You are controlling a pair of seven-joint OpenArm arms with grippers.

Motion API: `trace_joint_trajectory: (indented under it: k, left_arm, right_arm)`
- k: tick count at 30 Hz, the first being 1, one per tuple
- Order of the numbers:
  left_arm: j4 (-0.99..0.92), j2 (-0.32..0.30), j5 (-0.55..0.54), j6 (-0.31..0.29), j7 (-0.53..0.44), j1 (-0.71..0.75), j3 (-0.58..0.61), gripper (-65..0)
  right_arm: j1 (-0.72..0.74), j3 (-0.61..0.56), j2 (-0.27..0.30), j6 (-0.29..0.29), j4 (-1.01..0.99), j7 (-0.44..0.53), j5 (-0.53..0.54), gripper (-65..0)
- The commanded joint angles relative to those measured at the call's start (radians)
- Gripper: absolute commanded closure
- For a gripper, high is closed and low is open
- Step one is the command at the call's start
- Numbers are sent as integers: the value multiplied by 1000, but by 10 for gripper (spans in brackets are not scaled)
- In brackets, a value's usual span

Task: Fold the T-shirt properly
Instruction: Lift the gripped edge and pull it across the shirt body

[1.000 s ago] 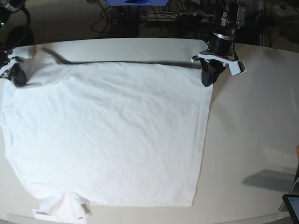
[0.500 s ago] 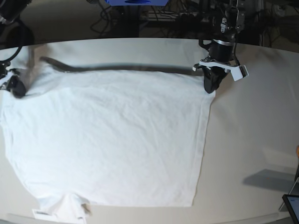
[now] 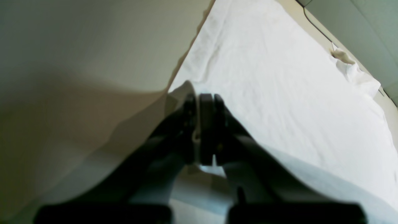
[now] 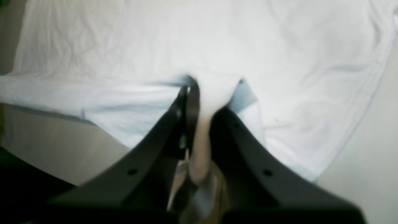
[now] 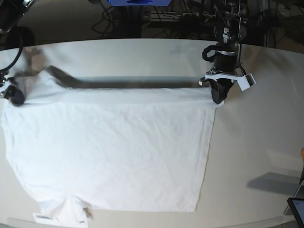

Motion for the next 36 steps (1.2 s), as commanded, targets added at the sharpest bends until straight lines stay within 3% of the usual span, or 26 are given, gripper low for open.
trace_joint_trajectory:
  k: [1, 29, 33, 36]
  left_arm:
    - [13, -6, 2, 4, -28, -4, -5, 0]
    - [-47, -4, -1, 30, -17, -99, 4, 0]
    - [-50, -3, -3, 35, -4, -126, 3, 0]
    - [-60, 2, -3, 95, 61, -159, 0, 0]
  right_arm:
    - [19, 6, 34, 2, 8, 20, 25, 0]
    - [137, -103, 61, 2, -118, 71, 21, 0]
    - [172, -103, 58, 2, -118, 66, -68, 0]
    - [197, -101, 52, 2, -118, 65, -131, 0]
